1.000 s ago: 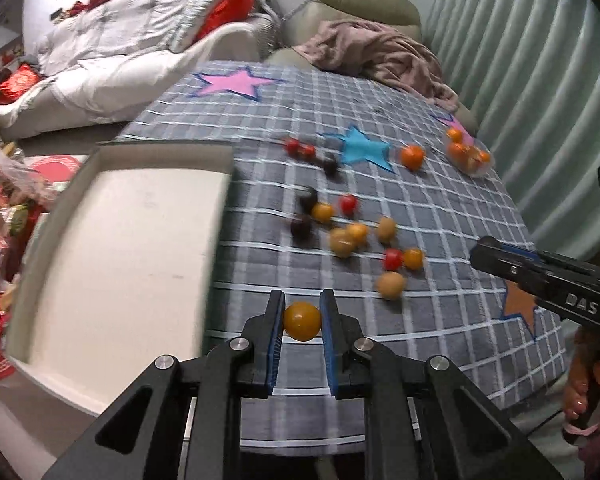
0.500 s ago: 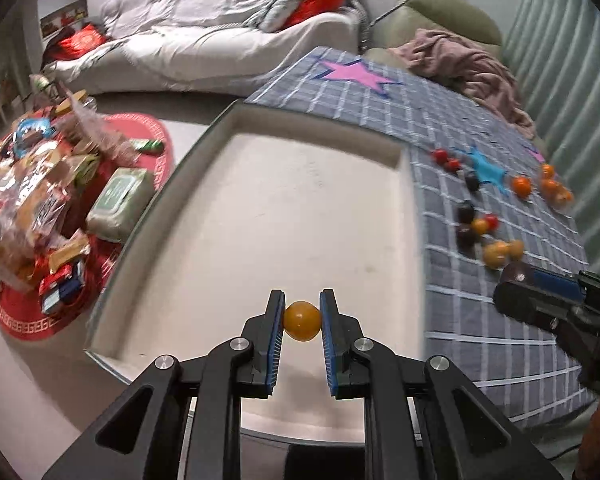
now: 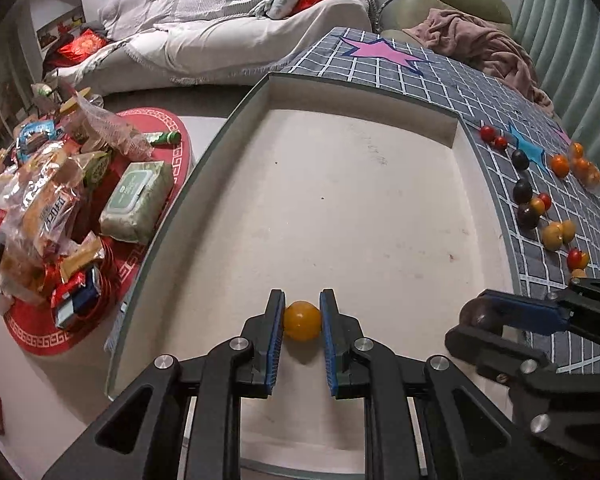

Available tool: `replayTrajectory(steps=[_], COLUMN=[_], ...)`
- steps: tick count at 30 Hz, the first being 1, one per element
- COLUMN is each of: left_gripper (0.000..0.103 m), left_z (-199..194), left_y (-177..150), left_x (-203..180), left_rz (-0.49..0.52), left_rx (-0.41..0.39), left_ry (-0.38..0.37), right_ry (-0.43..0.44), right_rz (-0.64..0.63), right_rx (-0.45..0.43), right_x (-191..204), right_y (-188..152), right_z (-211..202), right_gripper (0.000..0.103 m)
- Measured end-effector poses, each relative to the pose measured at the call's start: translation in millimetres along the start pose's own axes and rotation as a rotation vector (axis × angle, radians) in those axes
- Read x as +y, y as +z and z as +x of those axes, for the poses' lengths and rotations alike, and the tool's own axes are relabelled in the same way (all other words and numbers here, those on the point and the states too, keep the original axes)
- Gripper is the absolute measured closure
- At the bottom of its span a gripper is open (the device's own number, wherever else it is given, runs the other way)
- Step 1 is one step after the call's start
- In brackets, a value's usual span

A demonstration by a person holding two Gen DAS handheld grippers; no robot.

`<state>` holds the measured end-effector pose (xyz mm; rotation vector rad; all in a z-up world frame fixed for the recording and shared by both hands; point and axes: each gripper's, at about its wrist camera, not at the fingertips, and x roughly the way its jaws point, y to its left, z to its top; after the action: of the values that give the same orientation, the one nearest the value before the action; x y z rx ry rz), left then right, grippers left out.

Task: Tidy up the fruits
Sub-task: 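Carry both held fruits over the white tray with both tools, then open both tools to drop the tomato and plum into the tray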

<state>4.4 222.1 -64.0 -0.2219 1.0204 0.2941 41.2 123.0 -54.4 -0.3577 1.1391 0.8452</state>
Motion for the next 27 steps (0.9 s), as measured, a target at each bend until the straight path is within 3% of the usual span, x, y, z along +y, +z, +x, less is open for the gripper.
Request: replayTrajectory(steps=[7,10,12,13,14,18,27], left_gripper=[0.083,0.082,0.048,0.018,0.013,0.013,0.013], left_z=[2,2,1,-1,-7,-23,-62], left_y=[4,5,4,3,1,1,0], left_x=[10,15,14,13,12,-4,-77], left_rz=[0.013,-0.005,-0.009,-0.014,-0.021,0.013,0.117], left_rx=[-0.011,-0.002,0.006,-0.003,-0.036,-0.067,-0.131], left_ry=[-0.002,0.010,0.035,0.046,0.061,0.051,-0.051], right_ry=[-0.022,-0.026,-0.025,-0.032,-0.041,-0.063,-0.171], right_rz=[-0.016,0.000,0.019,0.021,0.025,0.078,0.291], right_rx=[-0.021,-0.054,-0.086,-0.095,-0.103,-0.129,-0.122], right_x=[8,4,-3,-6,-9,-38,-129], right_y=[2,5,6,6,6,-8,-66], right_z=[-3,-16,-31,-36,-41,-62,-91], right_gripper=[0.042,0.024,0.020,0.019,0.015,0.000,0.000])
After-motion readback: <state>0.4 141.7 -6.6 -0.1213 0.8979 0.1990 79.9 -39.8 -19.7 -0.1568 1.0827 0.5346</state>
